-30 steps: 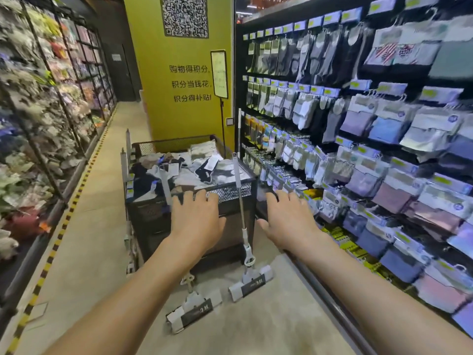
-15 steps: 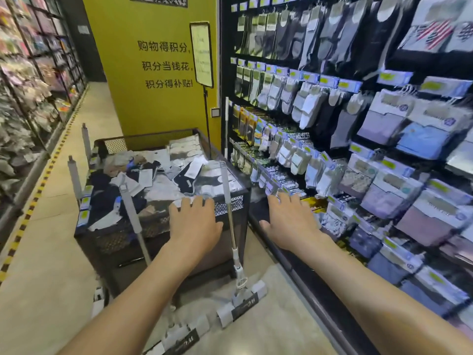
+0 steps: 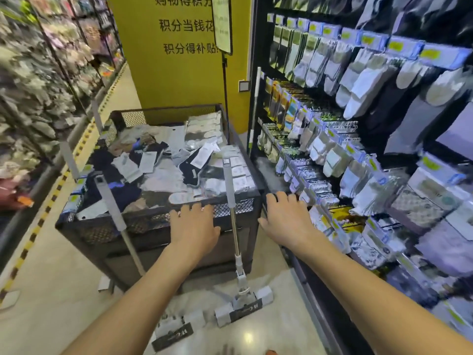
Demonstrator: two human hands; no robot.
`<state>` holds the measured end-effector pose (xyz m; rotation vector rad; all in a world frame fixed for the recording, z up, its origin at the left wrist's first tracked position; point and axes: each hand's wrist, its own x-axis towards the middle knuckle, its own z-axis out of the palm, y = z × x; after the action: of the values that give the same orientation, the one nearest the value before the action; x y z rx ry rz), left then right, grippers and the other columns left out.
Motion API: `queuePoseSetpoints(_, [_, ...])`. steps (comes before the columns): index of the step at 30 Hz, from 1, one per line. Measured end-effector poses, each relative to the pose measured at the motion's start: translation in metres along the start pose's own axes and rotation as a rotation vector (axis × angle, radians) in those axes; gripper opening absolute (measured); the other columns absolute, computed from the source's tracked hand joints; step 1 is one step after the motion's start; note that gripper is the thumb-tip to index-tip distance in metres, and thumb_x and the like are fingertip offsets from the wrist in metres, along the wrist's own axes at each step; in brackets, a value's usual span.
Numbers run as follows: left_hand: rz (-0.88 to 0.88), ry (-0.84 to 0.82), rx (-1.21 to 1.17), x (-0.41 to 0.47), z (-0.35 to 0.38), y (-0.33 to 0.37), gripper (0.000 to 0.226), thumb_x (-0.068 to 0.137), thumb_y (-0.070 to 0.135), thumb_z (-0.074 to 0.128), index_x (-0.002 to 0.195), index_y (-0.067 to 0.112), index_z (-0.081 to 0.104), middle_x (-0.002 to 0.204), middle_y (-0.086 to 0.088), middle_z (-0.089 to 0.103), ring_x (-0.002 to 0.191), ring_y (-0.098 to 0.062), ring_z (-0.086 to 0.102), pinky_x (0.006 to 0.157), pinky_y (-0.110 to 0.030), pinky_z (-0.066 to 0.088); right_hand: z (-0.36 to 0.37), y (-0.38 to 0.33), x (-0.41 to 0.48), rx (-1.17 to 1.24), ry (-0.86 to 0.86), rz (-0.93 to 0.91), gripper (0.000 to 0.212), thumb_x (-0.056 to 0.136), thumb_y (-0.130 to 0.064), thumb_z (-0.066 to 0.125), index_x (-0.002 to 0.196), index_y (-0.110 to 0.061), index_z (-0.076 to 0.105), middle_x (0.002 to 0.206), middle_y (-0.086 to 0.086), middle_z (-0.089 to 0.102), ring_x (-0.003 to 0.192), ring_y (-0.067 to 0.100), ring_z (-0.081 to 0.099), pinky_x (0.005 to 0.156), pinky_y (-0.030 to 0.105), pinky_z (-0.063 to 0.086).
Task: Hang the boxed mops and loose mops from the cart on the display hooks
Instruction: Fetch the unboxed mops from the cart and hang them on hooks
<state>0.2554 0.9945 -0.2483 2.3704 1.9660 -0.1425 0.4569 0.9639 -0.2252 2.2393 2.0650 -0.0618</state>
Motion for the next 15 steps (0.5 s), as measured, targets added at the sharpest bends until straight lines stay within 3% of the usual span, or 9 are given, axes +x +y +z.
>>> queuePoseSetpoints(7, [-0.159, -0.071, -0.029, 0.062, 0.044, 0.036, 0.061, 0.099, 0.056, 0.05, 0.15, 0.023, 0.041, 0.154, -0.003, 0.048, 0.143, -0.031, 0.041, 0.116, -0.052, 0.034, 0.02, 0.043, 0.096, 0.041, -0.032, -0.144, 0.064, 0.101, -0.049, 0.053, 0.149, -0.009, 0.038, 0.147, 0.017, 0.046, 0.135, 0.04, 0.044, 0.106, 0.052, 0.041])
queuePoseSetpoints(15, [-0.238, -0.209, -0.134, 0.117, 0.115, 0.041, 0.061, 0.098, 0.057, 0.052, 0.147, 0.021, 0.045, 0.148, -0.005, 0.053, 0.137, -0.032, 0.047, 0.111, -0.051, 0.038, 0.046, 0.037, 0.184, 0.12, -0.135, -0.266, 0.061, 0.1, -0.05, 0.055, 0.145, -0.011, 0.041, 0.144, 0.015, 0.05, 0.131, 0.038, 0.047, 0.103, 0.051, 0.043])
